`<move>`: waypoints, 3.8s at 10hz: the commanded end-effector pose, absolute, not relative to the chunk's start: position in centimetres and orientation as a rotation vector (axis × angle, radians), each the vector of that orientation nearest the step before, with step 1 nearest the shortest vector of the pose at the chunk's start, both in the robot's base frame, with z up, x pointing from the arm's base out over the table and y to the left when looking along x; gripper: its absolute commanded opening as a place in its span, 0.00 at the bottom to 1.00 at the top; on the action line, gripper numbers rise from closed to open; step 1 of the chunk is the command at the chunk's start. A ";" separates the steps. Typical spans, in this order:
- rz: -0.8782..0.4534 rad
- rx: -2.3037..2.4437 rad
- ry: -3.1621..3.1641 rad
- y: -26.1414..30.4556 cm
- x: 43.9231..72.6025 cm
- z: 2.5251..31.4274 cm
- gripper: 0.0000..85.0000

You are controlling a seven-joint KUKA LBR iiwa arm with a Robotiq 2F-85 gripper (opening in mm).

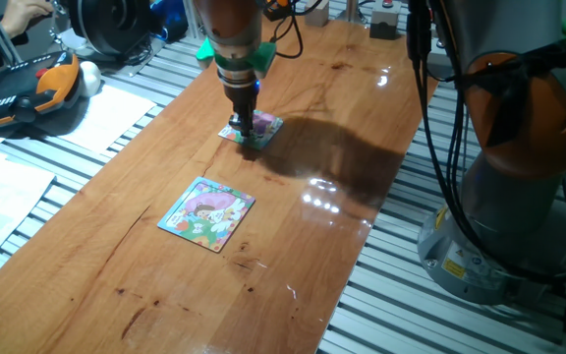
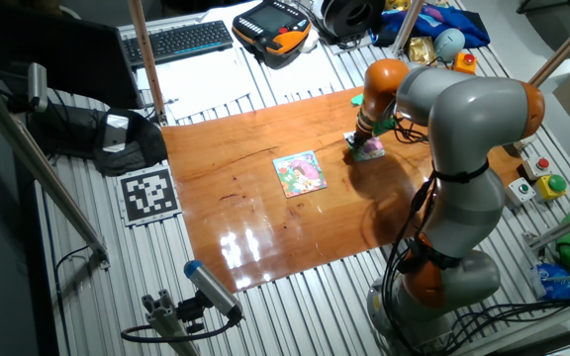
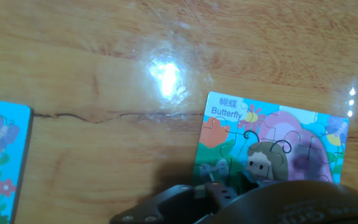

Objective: Assemble one piece of a puzzle

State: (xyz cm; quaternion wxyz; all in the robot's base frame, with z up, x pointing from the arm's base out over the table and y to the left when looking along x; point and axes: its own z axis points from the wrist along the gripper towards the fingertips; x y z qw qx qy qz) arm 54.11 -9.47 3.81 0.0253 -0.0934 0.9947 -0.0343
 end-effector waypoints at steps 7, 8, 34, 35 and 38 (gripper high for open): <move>-0.072 -0.240 3.088 -10.8 52.9 3.4 0.00; -0.057 -0.235 3.088 -10.8 52.9 3.0 0.00; -0.032 -0.092 3.106 -6.9 55.8 14.6 0.00; -0.018 -0.089 3.108 -6.8 55.8 15.2 0.00; -0.024 -0.068 3.135 -5.1 55.5 17.0 0.00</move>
